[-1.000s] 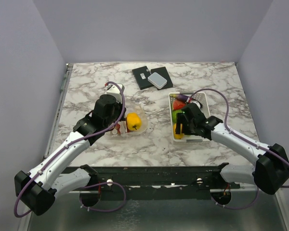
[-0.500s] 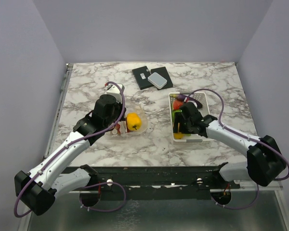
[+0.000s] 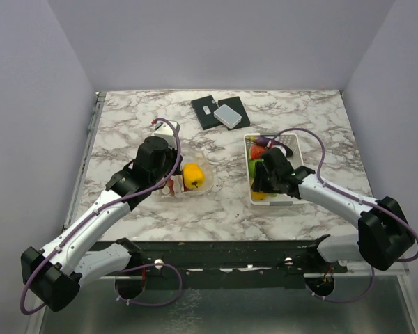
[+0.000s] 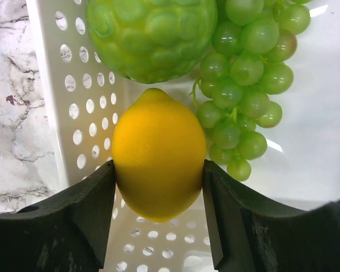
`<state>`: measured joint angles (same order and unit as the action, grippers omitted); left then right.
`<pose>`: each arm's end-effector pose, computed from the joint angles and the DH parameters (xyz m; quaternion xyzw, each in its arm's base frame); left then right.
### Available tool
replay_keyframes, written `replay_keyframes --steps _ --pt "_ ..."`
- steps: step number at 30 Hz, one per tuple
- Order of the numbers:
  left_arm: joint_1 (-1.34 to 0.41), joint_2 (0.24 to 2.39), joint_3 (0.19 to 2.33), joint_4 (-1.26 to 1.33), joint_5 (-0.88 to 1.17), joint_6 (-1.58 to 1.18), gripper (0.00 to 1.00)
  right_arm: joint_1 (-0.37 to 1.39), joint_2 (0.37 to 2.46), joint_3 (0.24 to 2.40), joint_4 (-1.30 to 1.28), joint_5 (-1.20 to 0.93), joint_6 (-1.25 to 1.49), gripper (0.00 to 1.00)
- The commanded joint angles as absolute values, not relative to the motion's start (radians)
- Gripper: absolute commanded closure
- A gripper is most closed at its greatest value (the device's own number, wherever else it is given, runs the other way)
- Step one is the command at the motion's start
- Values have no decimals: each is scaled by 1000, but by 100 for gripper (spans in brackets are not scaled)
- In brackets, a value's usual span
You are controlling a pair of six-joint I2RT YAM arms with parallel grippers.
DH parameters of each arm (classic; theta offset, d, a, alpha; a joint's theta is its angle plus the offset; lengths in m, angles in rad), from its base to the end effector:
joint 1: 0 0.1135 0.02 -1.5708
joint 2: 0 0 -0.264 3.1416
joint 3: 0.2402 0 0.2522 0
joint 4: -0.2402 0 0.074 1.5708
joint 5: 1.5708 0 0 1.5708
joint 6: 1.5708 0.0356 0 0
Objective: Place the food in the zip-top bag and seal the zipper
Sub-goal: Pick up the fake fruit from the bin.
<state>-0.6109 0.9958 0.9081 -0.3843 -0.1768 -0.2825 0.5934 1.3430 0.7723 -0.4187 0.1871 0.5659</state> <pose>0.1861 -0.1227 0.3238 0.0934 0.8456 -0.1568 0.5016 0.2182 0.1392 0.1978 0.0137 0.9541 0.0814 0.2878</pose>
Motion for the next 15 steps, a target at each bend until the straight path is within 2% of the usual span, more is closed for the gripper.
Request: replay_keyframes --steps 1,9,15 --pt "-617 989 907 -380 -189 -271 100 585 1272 807 -489 251 548 69" --pt "-617 991 907 -380 -189 -270 100 586 1212 898 -562 271 499 72" --pt "-617 997 907 -380 -188 -270 100 587 1173 982 -571 143 438 75"
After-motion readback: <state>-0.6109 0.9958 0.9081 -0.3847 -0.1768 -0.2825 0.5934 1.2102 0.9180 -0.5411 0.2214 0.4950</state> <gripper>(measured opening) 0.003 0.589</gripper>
